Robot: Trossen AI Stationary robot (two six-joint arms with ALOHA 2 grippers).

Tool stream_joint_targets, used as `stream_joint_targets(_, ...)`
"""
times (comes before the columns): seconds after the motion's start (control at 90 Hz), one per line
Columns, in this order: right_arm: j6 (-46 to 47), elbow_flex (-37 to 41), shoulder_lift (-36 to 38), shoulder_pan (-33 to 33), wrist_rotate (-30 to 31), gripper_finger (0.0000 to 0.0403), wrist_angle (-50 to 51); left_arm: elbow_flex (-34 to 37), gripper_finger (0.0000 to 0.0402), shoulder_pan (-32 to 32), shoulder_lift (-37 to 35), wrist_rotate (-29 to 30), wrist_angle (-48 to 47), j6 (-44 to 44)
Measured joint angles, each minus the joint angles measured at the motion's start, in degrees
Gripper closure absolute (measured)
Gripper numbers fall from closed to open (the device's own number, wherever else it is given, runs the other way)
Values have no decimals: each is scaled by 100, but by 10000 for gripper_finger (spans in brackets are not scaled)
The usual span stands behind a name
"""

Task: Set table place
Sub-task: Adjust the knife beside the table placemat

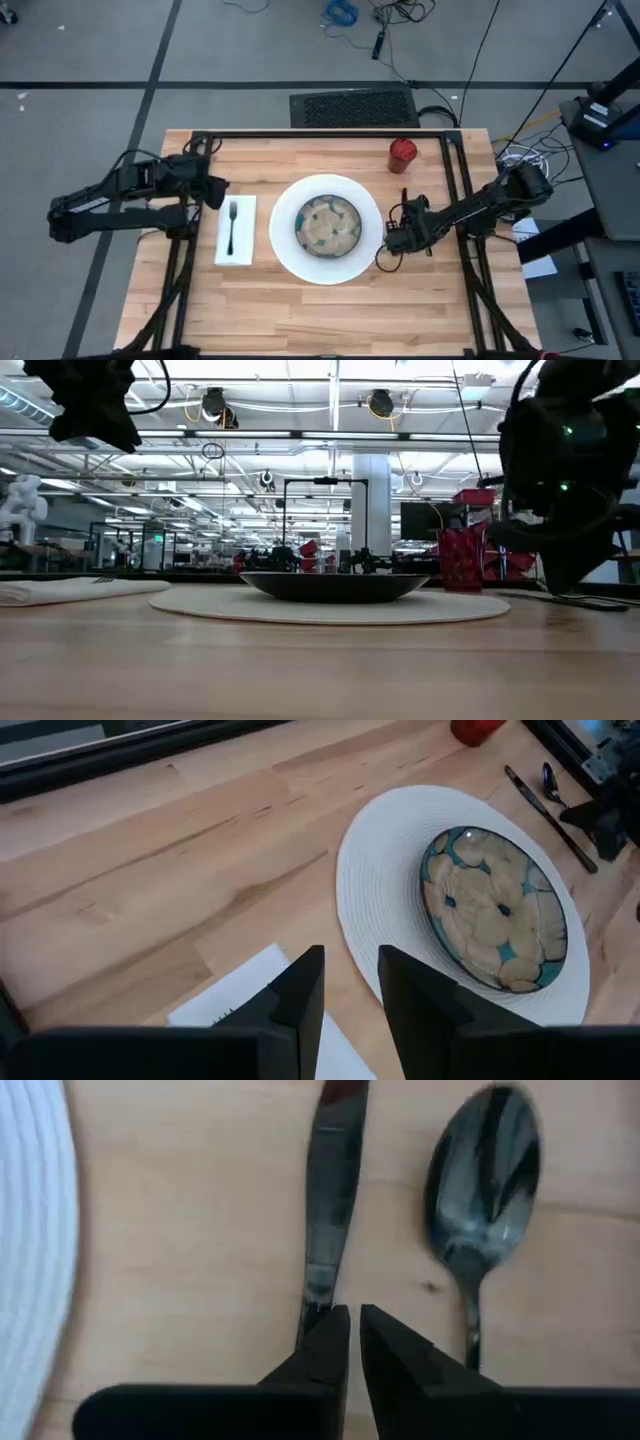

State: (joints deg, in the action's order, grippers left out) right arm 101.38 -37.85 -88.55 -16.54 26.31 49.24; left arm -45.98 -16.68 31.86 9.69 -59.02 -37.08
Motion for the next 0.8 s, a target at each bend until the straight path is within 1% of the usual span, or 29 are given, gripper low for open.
stream_joint_targets(0.133, 18, 31, -24, -101, 86, 387, -239, 0, 318, 0, -2, 0, 3, 0)
stream_joint_targets(0.344, 20, 31, -22, -119, 69, 387, -198, 0, 318, 0, -2, 1, 4, 0)
stream_joint_targets(0.8, -2, -44, -11, -332, -398, 387, -176, 0, 318, 0, -2, 0, 4, -2)
